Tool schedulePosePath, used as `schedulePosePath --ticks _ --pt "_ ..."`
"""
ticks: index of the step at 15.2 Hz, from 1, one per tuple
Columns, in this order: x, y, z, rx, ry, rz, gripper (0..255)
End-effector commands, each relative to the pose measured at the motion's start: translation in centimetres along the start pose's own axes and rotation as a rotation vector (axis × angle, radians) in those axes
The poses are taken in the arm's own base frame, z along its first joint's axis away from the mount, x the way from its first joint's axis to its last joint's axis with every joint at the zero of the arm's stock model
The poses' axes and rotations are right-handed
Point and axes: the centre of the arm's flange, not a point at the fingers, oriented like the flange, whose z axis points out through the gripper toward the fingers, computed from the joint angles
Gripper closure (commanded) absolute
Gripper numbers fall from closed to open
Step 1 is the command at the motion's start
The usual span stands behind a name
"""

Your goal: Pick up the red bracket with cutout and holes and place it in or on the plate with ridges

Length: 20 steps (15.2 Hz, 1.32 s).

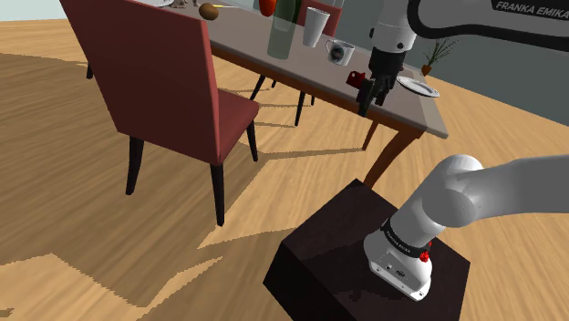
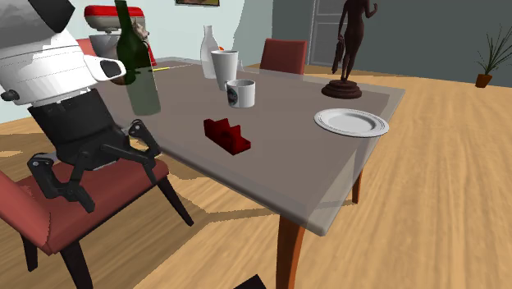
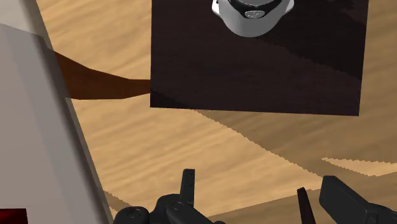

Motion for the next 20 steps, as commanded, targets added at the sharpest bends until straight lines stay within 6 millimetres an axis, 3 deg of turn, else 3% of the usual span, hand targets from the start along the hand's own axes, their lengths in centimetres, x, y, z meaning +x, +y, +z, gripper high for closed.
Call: schedulePosePath --ticks 1,20 --pt "0.0 0.0 0.0 0.0 0.0 0.0 0" --pt "8.0 25.6 -0.1 0.159 0.107 -0.01 0"
